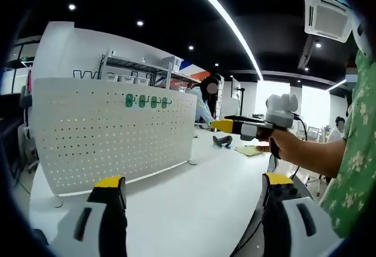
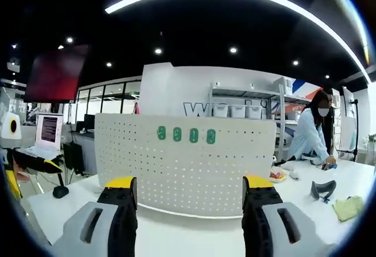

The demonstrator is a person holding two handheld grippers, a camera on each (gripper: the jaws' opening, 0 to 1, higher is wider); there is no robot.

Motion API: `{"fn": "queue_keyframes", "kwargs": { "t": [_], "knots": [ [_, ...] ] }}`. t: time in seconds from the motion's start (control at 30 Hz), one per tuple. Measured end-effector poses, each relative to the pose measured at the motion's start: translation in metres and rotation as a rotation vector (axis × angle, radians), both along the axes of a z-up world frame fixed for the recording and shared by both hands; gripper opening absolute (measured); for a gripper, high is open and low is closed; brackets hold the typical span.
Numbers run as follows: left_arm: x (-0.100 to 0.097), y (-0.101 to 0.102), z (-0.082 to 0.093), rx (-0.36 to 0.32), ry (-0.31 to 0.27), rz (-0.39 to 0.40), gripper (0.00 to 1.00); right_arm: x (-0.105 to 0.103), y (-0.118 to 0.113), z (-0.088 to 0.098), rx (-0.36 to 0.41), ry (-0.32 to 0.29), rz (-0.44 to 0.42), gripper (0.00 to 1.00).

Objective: Insert the hook assembly into the mounting plate slot until the hook locks in place.

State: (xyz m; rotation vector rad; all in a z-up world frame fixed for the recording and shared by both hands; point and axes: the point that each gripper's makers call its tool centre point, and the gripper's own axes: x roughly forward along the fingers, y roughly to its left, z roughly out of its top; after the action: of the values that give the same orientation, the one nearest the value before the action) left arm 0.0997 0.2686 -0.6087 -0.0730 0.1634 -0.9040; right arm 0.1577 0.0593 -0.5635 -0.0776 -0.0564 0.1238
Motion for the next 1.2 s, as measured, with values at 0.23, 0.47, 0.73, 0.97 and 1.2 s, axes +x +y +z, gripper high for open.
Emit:
{"fn": "queue_keyframes", "kwargs": {
  "t": [0.23,0.47,0.73,0.97,1.2],
  "knots": [
    [-0.006,0.009,0.017,-0.05,-0.049,0.091,0.99,-0.028,0.002,-0.005,-0.015,0.005,0.02,0.75],
    [-0.007,0.012,0.01,-0.058,-0.061,0.099,1.0,-0.051,0.002,-0.023,-0.016,0.041,0.045,0.76],
    [-0.008,0.019,0.003,-0.063,-0.036,0.054,1.0,-0.06,-0.001,-0.017,-0.027,0.008,0.129,0.81],
    [0.004,0.026,0.026,-0.061,-0.083,0.049,1.0,-0.055,-0.014,0.014,-0.038,-0.055,0.116,0.82],
    [0.015,0.027,0.028,-0.07,-0.067,0.046,1.0,-0.052,-0.015,0.015,-0.029,-0.056,0.122,0.83]
  ]
}}
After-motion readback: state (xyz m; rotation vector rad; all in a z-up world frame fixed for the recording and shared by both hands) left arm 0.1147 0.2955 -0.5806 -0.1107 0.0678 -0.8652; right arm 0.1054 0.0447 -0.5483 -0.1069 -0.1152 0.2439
